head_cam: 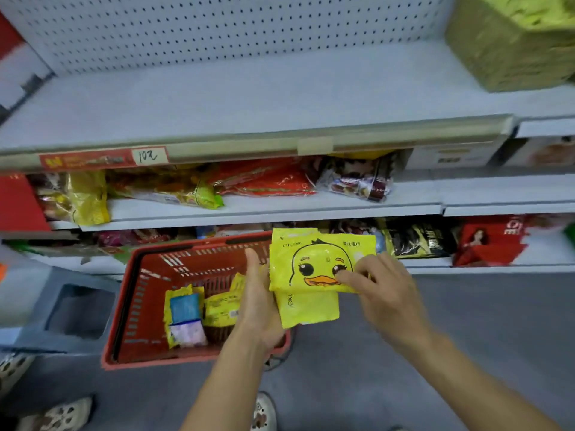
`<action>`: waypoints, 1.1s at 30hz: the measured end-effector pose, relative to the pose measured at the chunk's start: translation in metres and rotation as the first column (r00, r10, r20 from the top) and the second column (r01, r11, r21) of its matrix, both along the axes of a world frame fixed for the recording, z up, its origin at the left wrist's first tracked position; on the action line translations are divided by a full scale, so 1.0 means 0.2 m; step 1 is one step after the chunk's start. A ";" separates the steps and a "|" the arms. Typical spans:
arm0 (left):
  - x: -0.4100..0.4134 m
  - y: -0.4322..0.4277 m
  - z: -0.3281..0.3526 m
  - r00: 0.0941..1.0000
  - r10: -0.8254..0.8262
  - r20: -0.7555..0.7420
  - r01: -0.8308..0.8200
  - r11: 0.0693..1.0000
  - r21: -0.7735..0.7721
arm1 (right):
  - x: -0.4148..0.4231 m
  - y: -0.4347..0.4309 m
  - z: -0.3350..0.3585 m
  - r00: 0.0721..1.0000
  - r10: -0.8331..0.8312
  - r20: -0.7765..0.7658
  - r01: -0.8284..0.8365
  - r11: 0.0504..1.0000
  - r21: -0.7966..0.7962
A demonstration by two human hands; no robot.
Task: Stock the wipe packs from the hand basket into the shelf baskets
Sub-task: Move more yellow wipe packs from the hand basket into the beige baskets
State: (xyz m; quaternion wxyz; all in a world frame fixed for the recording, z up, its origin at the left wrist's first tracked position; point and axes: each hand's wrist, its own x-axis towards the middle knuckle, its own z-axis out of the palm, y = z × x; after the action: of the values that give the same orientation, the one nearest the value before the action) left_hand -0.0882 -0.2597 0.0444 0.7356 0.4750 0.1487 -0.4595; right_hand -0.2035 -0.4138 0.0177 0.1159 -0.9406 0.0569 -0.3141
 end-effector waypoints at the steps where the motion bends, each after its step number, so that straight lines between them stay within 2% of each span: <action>1: -0.07 -0.07 0.04 0.999 -0.042 0.026 0.042 0.999 -0.026 | -0.07 -0.08 0.05 1.000 0.009 0.019 -0.008 1.000 -0.018; 3: -0.22 -0.21 0.12 0.989 -0.069 0.132 0.069 0.998 0.004 | -0.21 -0.23 0.13 0.998 0.066 0.020 -0.066 0.998 0.004; 4: -0.29 -0.29 0.15 0.980 -0.053 0.193 0.047 0.998 0.033 | -0.29 -0.30 0.17 0.995 0.097 0.003 -0.097 0.993 0.067; 6: -0.42 -0.44 0.21 0.955 -0.013 0.297 -0.005 0.998 0.060 | -0.45 -0.42 0.28 0.996 0.072 -0.044 -0.054 0.947 0.318; 7: -0.48 -0.51 0.24 0.940 -0.006 0.341 -0.017 0.998 0.063 | -0.53 -0.47 0.34 0.998 0.025 -0.060 0.007 0.876 0.483; 8: -0.53 -0.59 0.27 0.926 -0.004 0.378 -0.021 0.998 0.064 | -0.59 -0.52 0.39 0.997 -0.050 -0.060 0.076 0.760 0.646; 10: -0.63 -0.73 0.32 0.905 -0.005 0.425 -0.019 0.998 0.052 | -0.66 -0.63 0.50 0.977 -0.180 -0.115 0.189 0.477 0.858; 11: -0.68 -0.80 0.34 0.897 -0.009 0.442 -0.013 0.999 0.047 | -0.68 -0.70 0.53 0.970 -0.202 -0.136 0.203 0.360 0.911; 12: -0.72 -0.87 0.37 0.888 -0.020 0.460 0.002 0.999 0.041 | -0.69 -0.77 0.56 0.966 -0.214 -0.146 0.204 0.282 0.937; 17: -0.81 -1.18 0.46 0.871 -0.043 0.489 0.048 0.999 0.002 | -0.71 -1.06 0.66 0.913 -0.406 -0.048 0.068 0.035 0.997; 22: -0.80 -1.51 0.56 0.872 -0.061 0.486 0.084 0.996 -0.026 | -0.70 -1.36 0.74 0.880 -0.474 -0.024 0.001 -0.049 0.999; 25: -0.76 -1.74 0.64 0.828 -0.041 0.559 0.073 0.997 -0.036 | -0.70 -1.58 0.79 0.914 -0.404 -0.029 -0.015 -0.105 0.994; 27: -0.70 -1.92 0.65 0.805 -0.015 0.594 0.046 0.998 -0.036 | -0.68 -1.74 0.84 0.956 -0.292 0.037 -0.079 -0.134 0.988; 30: -0.63 -2.22 0.68 0.792 0.034 0.609 -0.026 0.999 -0.023 | -0.66 -1.97 0.89 0.972 -0.209 0.105 -0.131 -0.113 0.985; 33: -0.57 -2.47 0.71 0.798 0.022 0.603 -0.015 1.000 -0.016 | -0.61 -2.22 0.93 0.974 -0.221 0.058 -0.072 -0.057 0.996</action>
State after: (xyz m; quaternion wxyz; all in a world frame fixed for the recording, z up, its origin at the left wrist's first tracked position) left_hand -0.2015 -0.7544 0.1855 0.7517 0.5910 -0.0908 -0.2782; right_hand -0.3258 -0.8575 0.2039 0.7492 -0.5199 0.3062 -0.2733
